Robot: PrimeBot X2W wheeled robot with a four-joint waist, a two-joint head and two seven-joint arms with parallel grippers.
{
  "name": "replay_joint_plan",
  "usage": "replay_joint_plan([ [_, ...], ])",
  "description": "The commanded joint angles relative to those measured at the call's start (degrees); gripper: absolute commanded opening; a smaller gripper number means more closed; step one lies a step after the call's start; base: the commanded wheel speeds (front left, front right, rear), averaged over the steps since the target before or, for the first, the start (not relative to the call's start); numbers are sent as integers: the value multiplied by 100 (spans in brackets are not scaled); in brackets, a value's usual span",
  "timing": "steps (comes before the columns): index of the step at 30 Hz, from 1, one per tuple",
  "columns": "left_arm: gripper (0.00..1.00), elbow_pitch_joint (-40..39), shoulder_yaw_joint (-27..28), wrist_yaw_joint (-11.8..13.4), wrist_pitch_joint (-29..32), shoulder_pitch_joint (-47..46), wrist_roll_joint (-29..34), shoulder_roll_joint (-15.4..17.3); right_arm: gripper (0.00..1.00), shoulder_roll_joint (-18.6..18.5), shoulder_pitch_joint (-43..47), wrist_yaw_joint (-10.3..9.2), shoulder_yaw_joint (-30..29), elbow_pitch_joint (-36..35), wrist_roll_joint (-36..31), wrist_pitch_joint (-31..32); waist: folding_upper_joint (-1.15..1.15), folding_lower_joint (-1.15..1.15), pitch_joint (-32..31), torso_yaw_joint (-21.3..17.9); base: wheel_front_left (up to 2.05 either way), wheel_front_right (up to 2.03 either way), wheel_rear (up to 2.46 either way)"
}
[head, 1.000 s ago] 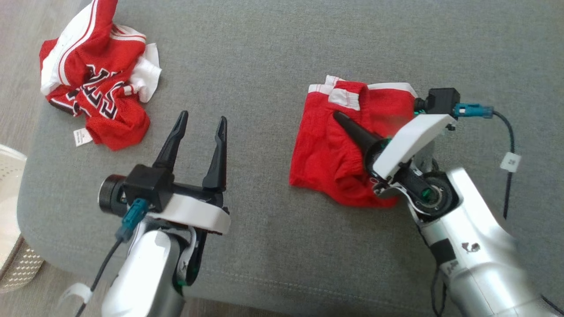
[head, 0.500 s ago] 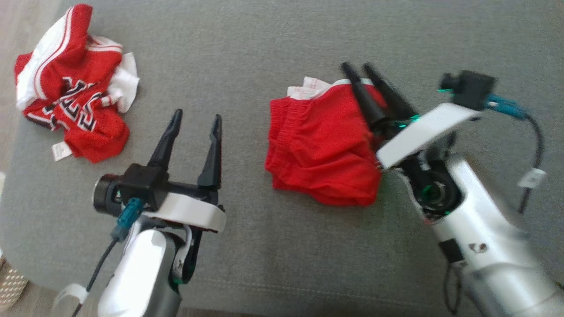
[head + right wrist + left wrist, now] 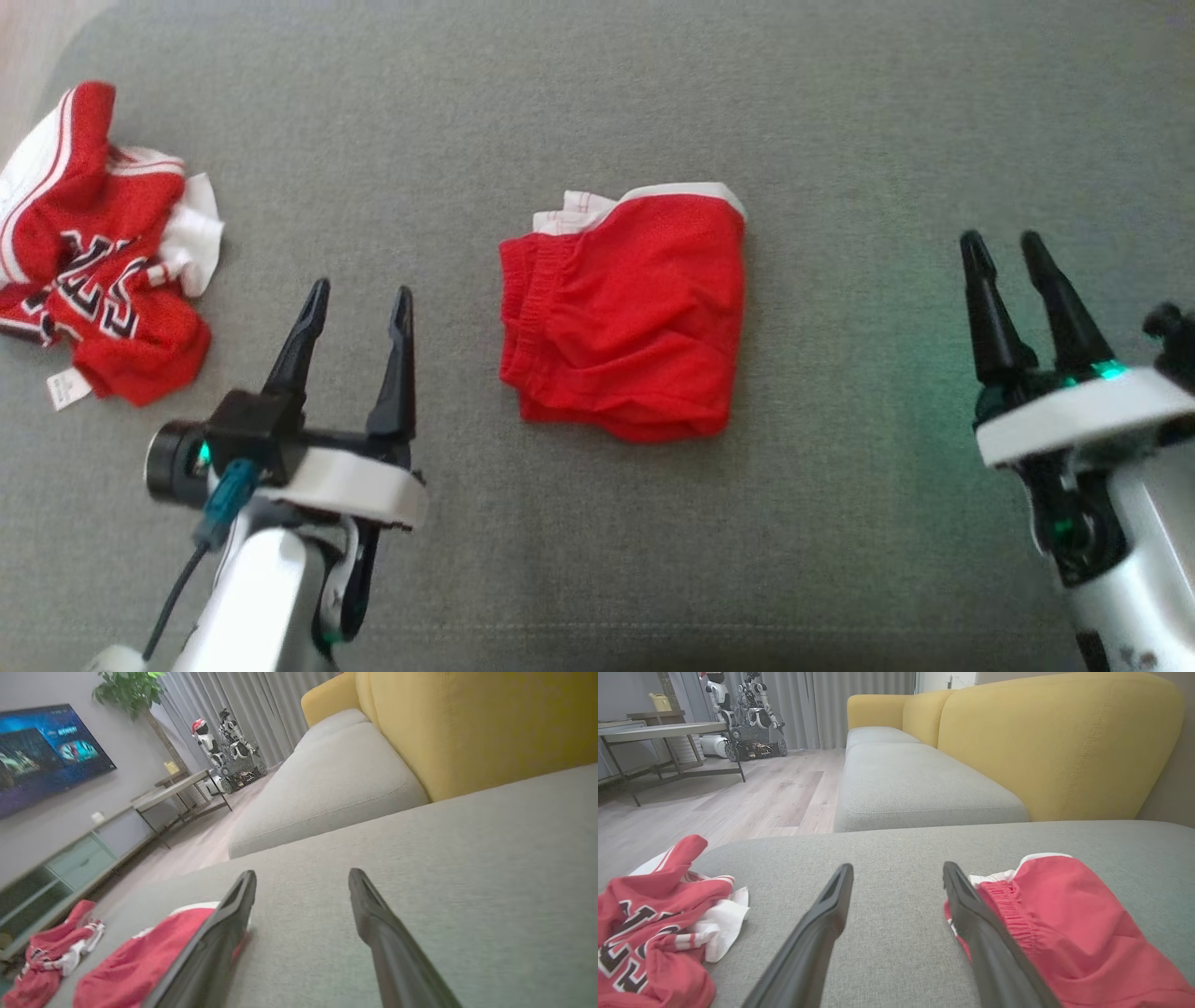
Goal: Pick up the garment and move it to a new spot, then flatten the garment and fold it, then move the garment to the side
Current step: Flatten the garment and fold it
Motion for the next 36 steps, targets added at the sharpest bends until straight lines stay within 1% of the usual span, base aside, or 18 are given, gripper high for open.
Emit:
replay_joint_plan([
  [1, 100, -220, 287, 39, -63, -74, -33, 139, 100, -25, 16, -4, -24, -310, -186, -86, 0, 0, -76, -76, 0, 0, 0],
  [4, 100, -250, 323, 62, -41, 43, -75, 187, 100, 118, 241, -4, -325, -591, -667, -128, 0, 0, -165, -146, 0, 0, 0],
  [8, 100, -304, 366, 90, -8, 216, -118, 264, 100, 310, 479, -4, -647, -997, -1306, -36, 0, 0, -318, -206, 0, 0, 0],
  [14, 100, -454, 361, 122, 32, 478, -135, 358, 100, 545, 942, -4, -930, -1531, -2067, 233, 0, 0, -559, -228, 0, 0, 0],
  [17, 100, -514, 344, 133, 52, 622, -143, 396, 100, 641, 1175, -4, -997, -1711, -2330, 350, 0, 0, -680, -234, 0, 0, 0],
  [26, 100, -582, 282, 174, 130, 1069, -187, 480, 100, 871, 1732, -4, -1109, -1949, -2661, 546, 0, 0, -1102, -239, 0, 0, 0],
  [36, 100, -636, 217, 180, 225, 1296, -217, 573, 100, 928, 2063, -4, -1141, -2040, -2794, 657, 0, 0, -1378, -260, 0, 0, 0],
])
